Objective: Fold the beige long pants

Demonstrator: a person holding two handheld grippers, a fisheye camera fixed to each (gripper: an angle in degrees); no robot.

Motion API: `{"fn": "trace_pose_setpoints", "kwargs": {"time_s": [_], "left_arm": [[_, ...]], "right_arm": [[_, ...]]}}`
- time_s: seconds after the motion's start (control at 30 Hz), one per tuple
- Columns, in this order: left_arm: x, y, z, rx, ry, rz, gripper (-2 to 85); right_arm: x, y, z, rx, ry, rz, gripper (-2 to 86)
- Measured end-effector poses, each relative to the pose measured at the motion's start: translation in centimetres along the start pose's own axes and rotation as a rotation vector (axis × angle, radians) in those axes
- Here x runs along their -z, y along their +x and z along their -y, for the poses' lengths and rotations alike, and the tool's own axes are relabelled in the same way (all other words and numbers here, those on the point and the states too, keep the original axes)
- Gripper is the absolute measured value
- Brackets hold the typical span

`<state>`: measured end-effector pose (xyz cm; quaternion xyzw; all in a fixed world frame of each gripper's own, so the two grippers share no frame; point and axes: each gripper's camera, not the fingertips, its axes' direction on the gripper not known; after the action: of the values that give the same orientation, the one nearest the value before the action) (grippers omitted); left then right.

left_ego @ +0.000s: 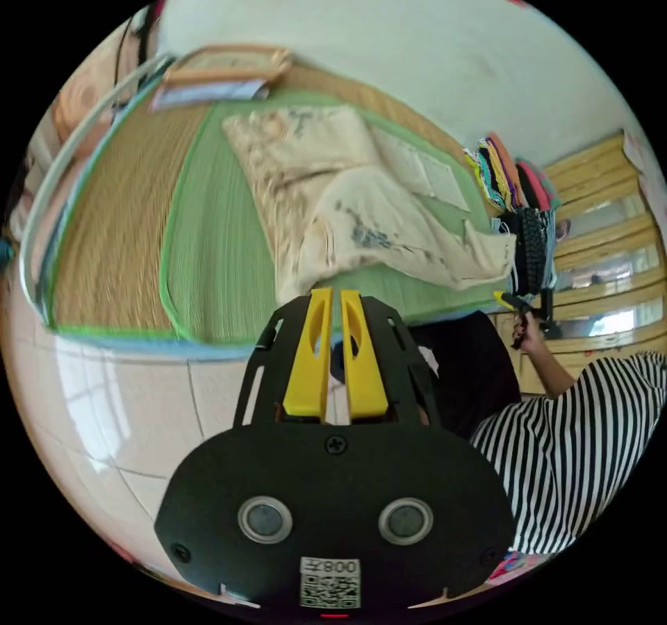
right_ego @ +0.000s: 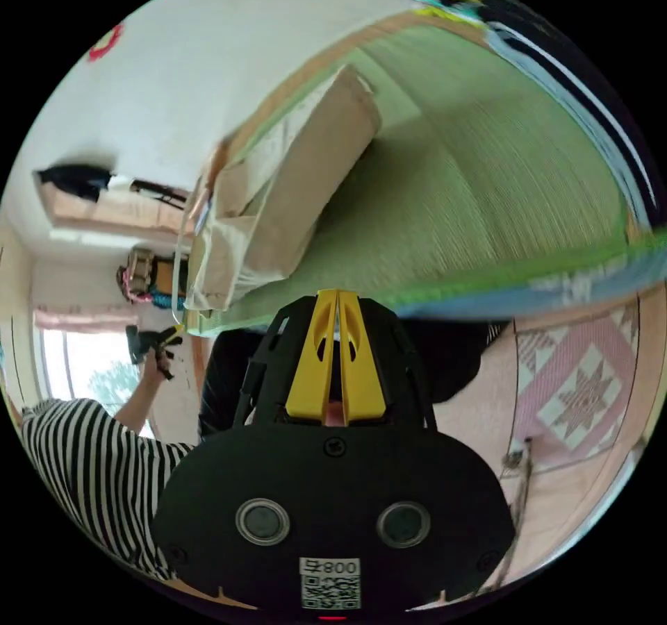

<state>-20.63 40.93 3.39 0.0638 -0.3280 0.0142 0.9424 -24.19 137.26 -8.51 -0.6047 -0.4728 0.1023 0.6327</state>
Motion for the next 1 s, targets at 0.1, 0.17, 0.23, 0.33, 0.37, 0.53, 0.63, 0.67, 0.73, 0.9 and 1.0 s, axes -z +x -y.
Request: {"fn": "trace_pose_setpoints", "kwargs": {"time_s": [0.1,0.17,0.23,0.33,0.37,0.53,0.63,0.67,0.73,0.9,1.0], "left_arm": [[-1.1,-2.6,-2.8,0.202,0.016,-0.111,1.9],[-0.5,-2.7,-2.7,0.237,0.099,-0.183,1.6],[0.0,-1.9,-1.1,0.199,0.129,-0.193,1.3],[0.1,0.6,3.2,0.092,0.135,-0.187,1.0],[-0.1,1.8,5.2,0.055,0.129,-0.158,0.8],[-1.9,5.9,13.0,0.027,0.093,-0.006,0.3],[-4.4,7.2,16.6,0.066,0.0,0.101,0.2],[-5.7,7.8,17.6,0.067,-0.062,0.126,0.2],[-7.0,9.2,18.5,0.029,-0.111,0.171,0.1],[-8.1,13.5,20.0,-0.132,-0.209,0.455,0.0],[-8.3,13.9,21.1,-0.122,-0.262,0.535,0.0]], "right_arm": [[2.6,4.5,-5.2,-0.148,0.058,0.072,0.0],[5.3,4.2,-5.6,-0.153,0.142,0.073,0.0],[6.4,2.7,-4.1,-0.114,0.162,0.048,0.0],[6.7,-0.9,0.2,-0.029,0.158,-0.039,0.0],[6.4,-2.5,2.1,0.007,0.141,-0.085,0.0],[1.9,-7.1,8.7,0.128,-0.006,-0.278,0.0],[-2.4,-8.5,10.0,0.183,-0.129,-0.421,-0.1],[-3.9,-8.6,9.9,0.199,-0.172,-0.473,-0.2],[-3.8,-9.1,9.4,0.229,-0.136,-0.47,-0.2],[-2.7,-9.2,7.3,0.295,-0.12,-0.577,-0.1],[-1.1,-8.0,5.1,0.249,-0.08,-0.56,-0.1]]}}
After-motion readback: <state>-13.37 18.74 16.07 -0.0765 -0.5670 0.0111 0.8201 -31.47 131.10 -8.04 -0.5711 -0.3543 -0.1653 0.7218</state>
